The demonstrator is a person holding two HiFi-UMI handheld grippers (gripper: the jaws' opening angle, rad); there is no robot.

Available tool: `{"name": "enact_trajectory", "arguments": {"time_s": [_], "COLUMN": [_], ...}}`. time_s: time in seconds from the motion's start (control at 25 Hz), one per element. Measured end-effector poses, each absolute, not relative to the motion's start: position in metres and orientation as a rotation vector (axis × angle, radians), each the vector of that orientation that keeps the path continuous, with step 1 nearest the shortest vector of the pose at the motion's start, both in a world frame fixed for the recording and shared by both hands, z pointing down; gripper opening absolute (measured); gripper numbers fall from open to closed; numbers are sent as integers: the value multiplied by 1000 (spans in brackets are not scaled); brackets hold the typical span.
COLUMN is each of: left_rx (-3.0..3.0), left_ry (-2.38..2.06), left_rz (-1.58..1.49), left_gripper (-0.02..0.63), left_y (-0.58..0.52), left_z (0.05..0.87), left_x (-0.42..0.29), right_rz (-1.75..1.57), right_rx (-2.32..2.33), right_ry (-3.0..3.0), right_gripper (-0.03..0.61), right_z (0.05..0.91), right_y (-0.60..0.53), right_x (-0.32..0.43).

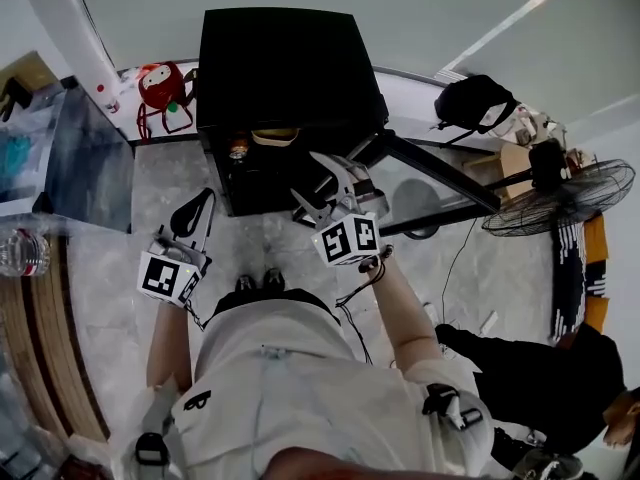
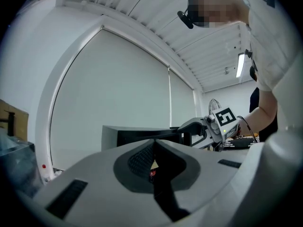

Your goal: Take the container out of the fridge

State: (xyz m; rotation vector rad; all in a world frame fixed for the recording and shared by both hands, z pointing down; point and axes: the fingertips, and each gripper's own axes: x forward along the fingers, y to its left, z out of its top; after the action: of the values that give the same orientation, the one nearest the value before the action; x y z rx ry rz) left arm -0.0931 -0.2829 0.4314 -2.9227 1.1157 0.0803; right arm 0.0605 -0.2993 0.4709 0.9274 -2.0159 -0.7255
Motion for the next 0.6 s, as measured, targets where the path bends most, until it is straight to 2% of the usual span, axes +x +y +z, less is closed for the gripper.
{"name": "enact_trajectory", "arguments": {"time_s": [0.6], "left_rx": [-2877], "left_ry": [1261], "left_rz": [48], "left_gripper": [9], "left_y": [-286], "left_z": [438], "left_x": [-115], "right_rz": [-737], "right_rx": [632], "right_ry": [-1786], "right_gripper": [296], "right_z": [555], "right_y": [-378], "right_x": [32]}}
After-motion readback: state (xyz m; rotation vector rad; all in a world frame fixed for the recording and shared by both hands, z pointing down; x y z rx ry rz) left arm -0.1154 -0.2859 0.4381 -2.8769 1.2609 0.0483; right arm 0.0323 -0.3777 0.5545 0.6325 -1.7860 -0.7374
